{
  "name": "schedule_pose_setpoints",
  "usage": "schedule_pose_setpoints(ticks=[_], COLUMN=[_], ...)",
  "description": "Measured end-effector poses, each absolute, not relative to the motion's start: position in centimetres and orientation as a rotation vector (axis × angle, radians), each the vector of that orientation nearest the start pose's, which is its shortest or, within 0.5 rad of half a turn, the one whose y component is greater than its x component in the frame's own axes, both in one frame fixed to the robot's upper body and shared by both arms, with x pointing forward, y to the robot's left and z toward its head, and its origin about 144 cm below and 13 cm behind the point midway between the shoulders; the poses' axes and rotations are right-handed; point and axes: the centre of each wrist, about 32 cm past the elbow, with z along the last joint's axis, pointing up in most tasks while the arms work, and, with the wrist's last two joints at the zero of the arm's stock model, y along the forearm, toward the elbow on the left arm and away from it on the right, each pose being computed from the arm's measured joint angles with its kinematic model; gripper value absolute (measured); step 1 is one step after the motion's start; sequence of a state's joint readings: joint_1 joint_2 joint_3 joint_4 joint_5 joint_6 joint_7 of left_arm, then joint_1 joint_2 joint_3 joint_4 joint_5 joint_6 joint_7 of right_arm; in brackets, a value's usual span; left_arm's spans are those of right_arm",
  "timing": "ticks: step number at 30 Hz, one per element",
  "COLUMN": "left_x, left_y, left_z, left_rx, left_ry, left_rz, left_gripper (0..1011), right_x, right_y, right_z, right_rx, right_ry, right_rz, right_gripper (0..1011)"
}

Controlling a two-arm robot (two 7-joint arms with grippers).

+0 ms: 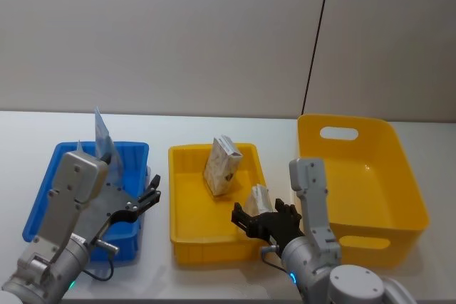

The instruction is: Bimanual collaborative sorting of washing and personal care products

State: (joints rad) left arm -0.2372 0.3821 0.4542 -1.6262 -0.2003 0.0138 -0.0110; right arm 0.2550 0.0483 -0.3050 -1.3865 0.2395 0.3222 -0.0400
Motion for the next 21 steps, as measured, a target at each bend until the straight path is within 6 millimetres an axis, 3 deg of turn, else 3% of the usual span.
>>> schedule_pose_setpoints(ticks=[8, 21], left_x=[49.2, 49.2], left_y=[19.8, 19.8], left_z=[120.4, 120.4], left_rx=[0.061, 0.061], left_ry=[-0.268, -0.268], left_rz=[1.124, 1.124], left_gripper=[1001, 1001], right_x=[52.7, 53.8], right_y=[-14.4, -14.1], right_z=[116.5, 116.5], right_rx=[-0.185, -0.21], right_ry=[0.287, 0.312], right_rz=[-1.284, -1.291], right_gripper=[810, 378])
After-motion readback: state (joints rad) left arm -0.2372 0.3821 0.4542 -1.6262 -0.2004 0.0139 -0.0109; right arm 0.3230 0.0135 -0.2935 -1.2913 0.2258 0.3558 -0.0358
